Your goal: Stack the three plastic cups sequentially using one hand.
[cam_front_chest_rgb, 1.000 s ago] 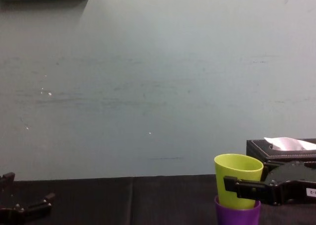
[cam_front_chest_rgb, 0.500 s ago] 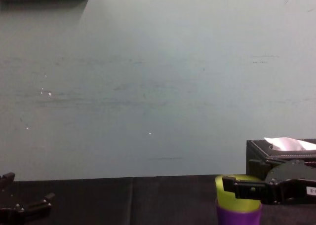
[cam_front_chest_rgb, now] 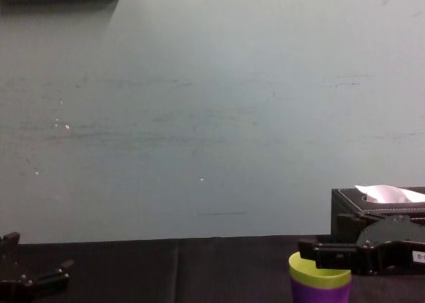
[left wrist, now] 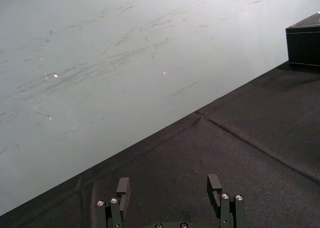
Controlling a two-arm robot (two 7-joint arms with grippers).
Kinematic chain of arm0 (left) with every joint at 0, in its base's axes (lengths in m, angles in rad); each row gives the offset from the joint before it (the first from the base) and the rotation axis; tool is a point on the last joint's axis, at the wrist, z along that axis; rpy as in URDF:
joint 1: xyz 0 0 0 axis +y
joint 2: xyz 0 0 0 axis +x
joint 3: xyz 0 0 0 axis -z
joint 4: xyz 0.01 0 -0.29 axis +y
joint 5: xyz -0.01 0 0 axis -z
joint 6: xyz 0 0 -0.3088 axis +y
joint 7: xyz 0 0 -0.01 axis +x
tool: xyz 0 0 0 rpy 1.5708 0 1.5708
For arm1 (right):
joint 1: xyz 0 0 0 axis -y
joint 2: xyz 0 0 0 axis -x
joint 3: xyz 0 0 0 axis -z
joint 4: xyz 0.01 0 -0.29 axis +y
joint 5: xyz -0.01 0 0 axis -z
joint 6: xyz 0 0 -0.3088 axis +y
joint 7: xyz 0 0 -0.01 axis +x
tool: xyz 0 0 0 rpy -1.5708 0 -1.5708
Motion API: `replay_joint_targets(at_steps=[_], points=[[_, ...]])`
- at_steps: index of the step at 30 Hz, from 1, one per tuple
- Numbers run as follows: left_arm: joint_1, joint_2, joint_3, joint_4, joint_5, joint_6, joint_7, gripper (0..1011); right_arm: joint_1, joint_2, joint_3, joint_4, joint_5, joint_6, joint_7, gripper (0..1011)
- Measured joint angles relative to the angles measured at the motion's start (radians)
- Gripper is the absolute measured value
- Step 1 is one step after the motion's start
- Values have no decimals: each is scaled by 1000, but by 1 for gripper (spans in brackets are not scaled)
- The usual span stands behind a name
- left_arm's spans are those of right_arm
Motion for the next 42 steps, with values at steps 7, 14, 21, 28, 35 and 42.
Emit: replay_joint_targets(at_steps=[7,14,21,28,35,42], points=[[0,0,0,0,0,0,0,1011,-1,0,0,-1,0,0,-1,1003],[0,0,0,0,0,0,0,1012,-67,16,31,-38,36,-45,12,1003],[0,0,0,0,0,0,0,1011,-175,52,68,-106,89,-104,39,1003],[0,0,0,0,0,0,0,1011,-264,90,78,-165,105,-142,58,1003],[0,0,0,0,0,0,0,1012,-310,103,59,-177,83,-158,61,1003],[0,0,0,0,0,0,0,1011,-299,91,22,-154,47,-150,65,1003]])
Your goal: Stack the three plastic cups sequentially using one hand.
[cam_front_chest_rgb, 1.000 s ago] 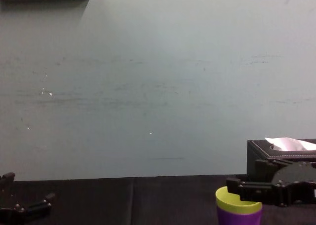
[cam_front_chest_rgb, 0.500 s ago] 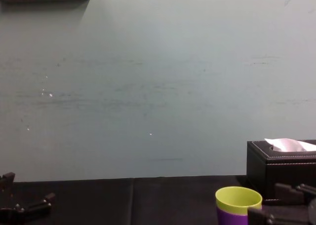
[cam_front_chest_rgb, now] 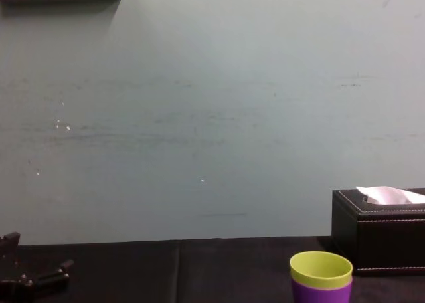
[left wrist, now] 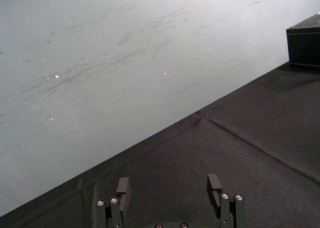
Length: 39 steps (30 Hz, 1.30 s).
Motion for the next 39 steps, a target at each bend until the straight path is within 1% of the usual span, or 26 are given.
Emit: replay_joint_targets(at_steps=[5,15,26,31,39], points=[[0,0,0,0,0,0,0,1011,19,-16,-30,21,-25,10,4,1003],[0,0,0,0,0,0,0,1011,64,-48,-63,57,-49,27,7,1003],[0,0,0,0,0,0,0,1011,116,-76,-78,102,-39,43,18,1003],[0,0,0,0,0,0,0,1011,141,-86,-92,119,-32,52,29,1004],[0,0,0,0,0,0,0,1011,175,-102,-116,145,-37,62,33,1003]])
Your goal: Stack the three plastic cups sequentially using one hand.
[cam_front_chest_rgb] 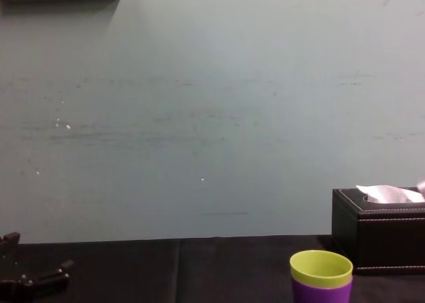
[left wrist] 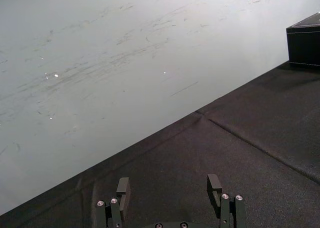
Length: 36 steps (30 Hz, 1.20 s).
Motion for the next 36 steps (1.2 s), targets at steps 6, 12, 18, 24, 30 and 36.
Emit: replay_joint_targets(at_steps=[6,12,18,24,30,36], points=[[0,0,0,0,0,0,0,1011,32,-17,-13,32,-3,4,2,1003],[0,0,0,0,0,0,0,1011,43,-25,-16,45,-2,4,5,1002],[0,0,0,0,0,0,0,1011,40,-23,-15,43,-2,4,4,964],[0,0,0,0,0,0,0,1012,39,-22,-14,41,-2,4,4,846],[0,0,0,0,0,0,0,1011,38,-21,-14,39,-2,4,4,754],[0,0,0,0,0,0,0,1011,37,-21,-13,39,-2,3,4,733]])
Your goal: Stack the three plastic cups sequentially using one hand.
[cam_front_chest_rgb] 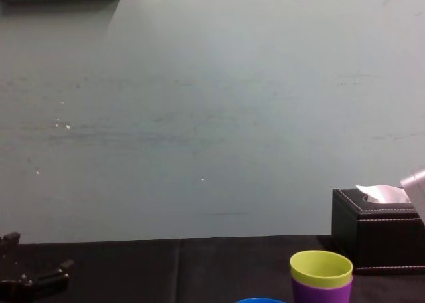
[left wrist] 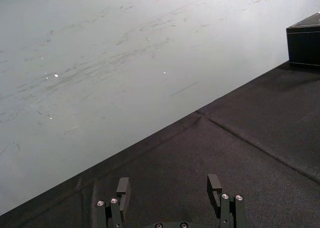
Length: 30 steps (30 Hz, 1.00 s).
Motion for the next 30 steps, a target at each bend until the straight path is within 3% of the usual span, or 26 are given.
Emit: replay_joint_targets(at_steps=[16,23,30], points=[[0,0,0,0,0,0,0,1011,-8,4,2,-13,-2,-2,-11,726],[0,0,0,0,0,0,0,1011,-72,39,33,-142,-17,16,-76,726],[0,0,0,0,0,0,0,1011,-128,89,82,-303,-12,146,-140,726]])
